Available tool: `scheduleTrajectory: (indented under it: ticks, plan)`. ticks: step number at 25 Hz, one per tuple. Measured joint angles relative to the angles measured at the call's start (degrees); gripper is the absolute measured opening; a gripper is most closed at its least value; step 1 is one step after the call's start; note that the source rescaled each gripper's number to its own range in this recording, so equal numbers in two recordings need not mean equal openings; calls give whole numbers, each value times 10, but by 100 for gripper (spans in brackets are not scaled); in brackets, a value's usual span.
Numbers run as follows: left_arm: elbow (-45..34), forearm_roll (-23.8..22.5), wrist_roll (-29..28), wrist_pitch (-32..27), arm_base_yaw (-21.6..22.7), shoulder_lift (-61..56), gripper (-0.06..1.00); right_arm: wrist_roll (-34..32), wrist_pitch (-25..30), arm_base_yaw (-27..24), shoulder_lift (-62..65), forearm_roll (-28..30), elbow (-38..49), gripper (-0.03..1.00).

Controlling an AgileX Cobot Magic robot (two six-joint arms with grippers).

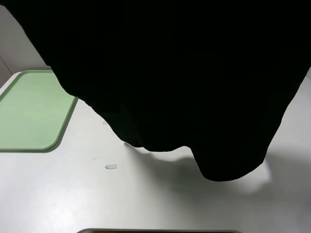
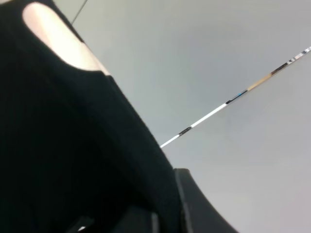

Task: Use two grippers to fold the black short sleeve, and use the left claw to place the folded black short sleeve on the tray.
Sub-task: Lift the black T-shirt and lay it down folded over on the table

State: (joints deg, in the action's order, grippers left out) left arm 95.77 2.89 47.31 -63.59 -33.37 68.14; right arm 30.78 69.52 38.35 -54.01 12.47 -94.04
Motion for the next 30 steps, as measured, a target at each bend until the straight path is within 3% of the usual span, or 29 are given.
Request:
scheduleTrajectory:
  ticks: [3,7,13,17,23,30]
  plan:
    - [0,-7,-1,-2,0,1,0,-1,1,0,-5,12,26,1]
    - [0,-41,-2,6,0,32,0,-2,-7,0,-39,70,65,1]
    - [0,-152,-2,77,0,138,0,-4,-46,-49,-140,128,74,1]
    - [0,-202,-4,146,5,211,0,-4,-120,-119,-209,126,75,1]
    - [0,-220,-34,273,51,294,0,-11,-256,-186,-295,116,75,1]
    - [0,-234,-66,356,72,362,0,-59,-378,-231,-390,123,75,1]
